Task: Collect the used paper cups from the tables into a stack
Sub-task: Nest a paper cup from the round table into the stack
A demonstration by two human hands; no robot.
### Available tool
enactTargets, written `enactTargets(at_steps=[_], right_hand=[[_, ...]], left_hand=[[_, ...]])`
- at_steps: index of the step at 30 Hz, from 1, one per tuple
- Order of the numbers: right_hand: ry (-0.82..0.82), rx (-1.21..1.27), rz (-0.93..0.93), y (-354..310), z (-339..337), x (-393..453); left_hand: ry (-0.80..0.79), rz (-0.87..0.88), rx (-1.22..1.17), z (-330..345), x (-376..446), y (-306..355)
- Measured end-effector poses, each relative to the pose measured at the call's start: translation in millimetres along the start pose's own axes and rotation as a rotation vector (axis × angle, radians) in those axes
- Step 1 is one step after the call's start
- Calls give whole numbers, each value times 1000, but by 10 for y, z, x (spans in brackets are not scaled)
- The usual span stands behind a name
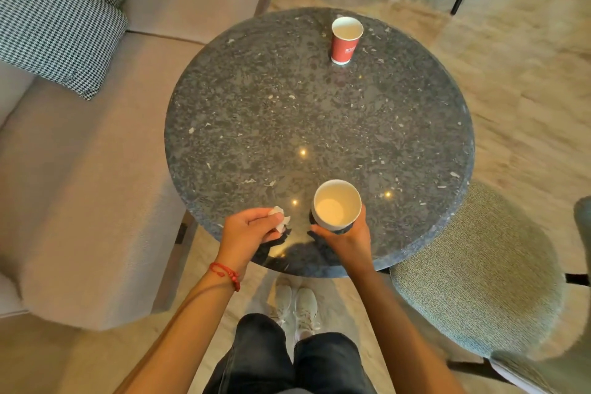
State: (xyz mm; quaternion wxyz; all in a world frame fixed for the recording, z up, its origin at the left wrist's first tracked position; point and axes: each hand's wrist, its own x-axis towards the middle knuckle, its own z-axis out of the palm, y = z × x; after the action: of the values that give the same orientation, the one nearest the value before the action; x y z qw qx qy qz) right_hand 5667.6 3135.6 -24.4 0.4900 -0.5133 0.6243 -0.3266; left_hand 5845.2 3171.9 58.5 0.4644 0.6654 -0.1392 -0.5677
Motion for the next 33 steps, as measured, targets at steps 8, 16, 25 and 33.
enactTargets(at_steps=[8,16,25,33], right_hand=[[66,76,-8,-125,-60,-159],[248,306,27,-132,-334,-546],[598,419,42,5,-907,-1388],[915,486,65,336,-1546,-2373]], left_hand=[[-59,2,62,44,-13,46],[-245,-30,156,357,-101,49],[-546,68,424,1040,-418,-216],[-875,67,524,1797,-1228,-782]])
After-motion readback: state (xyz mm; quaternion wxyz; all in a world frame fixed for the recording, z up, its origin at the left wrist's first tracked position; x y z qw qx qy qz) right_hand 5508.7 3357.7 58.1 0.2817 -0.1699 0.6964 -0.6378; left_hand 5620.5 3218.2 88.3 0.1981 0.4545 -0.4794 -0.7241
